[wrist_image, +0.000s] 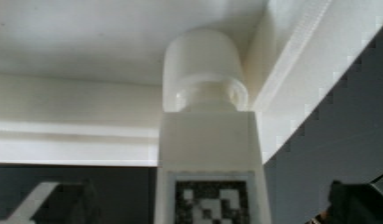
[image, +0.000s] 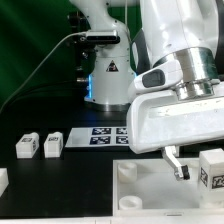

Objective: Assemble one leg

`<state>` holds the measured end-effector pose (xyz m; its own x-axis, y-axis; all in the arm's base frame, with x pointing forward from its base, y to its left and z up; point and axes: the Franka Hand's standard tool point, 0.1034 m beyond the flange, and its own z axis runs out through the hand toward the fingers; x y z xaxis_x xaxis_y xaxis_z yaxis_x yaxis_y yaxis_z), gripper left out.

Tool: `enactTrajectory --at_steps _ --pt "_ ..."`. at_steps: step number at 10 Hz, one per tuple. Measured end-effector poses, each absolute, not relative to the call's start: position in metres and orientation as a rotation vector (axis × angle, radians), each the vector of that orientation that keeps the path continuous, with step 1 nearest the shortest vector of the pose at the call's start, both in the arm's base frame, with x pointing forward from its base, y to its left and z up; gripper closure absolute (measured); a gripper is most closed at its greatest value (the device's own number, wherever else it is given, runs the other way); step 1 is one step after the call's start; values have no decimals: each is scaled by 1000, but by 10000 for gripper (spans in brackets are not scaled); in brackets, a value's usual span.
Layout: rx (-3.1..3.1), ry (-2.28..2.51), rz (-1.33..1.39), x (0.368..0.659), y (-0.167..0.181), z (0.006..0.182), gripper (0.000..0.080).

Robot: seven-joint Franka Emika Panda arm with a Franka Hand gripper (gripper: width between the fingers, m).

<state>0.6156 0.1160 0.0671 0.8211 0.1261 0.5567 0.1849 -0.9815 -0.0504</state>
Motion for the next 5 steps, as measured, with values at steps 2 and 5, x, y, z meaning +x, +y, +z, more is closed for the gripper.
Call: enactTrajectory --at_steps 2,5 --pt "-2900 -248 -876 616 116 67 150" --pt "-2927 -263 -783 621 114 94 150"
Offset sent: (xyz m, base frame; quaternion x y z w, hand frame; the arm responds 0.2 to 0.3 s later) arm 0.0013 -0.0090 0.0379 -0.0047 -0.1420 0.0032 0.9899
